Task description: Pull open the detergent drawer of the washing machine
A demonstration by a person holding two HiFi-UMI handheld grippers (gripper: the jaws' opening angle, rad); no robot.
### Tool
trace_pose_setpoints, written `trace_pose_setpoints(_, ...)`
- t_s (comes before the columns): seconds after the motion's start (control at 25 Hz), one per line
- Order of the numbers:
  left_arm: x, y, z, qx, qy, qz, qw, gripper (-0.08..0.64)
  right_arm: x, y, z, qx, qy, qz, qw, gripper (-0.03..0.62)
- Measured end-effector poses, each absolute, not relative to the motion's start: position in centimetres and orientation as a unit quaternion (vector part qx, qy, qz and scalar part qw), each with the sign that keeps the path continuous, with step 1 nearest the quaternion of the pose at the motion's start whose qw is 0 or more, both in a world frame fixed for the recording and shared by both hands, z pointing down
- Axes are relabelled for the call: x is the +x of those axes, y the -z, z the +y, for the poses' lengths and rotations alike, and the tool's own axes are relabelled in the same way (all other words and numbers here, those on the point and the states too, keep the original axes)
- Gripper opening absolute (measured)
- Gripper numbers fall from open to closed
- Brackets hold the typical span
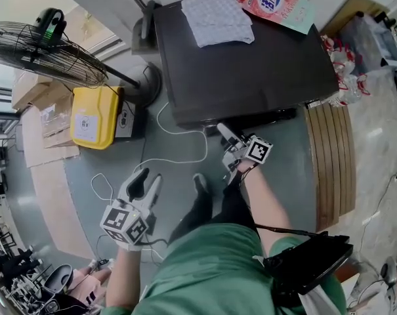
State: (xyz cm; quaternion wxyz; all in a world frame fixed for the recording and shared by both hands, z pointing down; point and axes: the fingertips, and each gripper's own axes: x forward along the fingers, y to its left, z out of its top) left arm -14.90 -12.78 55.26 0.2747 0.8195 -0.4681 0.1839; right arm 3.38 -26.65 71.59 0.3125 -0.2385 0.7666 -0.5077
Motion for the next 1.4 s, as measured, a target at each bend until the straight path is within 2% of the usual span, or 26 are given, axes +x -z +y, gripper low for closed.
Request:
trace_pose_setpoints(0.32,-14.5,-55.4,-11.6,0.823,-0.194,-0.454,0.28,0.166,3.5,-72.0,-26.4,-0.245,0.508,0.765,0.311,0.299)
trace_pose_setpoints(0.48,-14.6,-55.7,-9.8,0.824,-0.201,-0.445,0.286,0.164,4.2,-71.7,-25.7,-0.235,0.529,0.735,0.352,0.294)
trace_pose_setpoints(0.56,-14.4,-55.9,-8.8,0.829,-0.203,-0.434,0.289,0.164,4.6,-71.6,-24.2,-0.231,0.53,0.731,0.364,0.243)
trace_pose_setpoints(1.4,-10.7,-54.6,-9.5,0.877,-0.198,-0.346,0.268,0.164,6.4,-71.5,-10.1,-0.256,0.541,0.719,0.352,0.245)
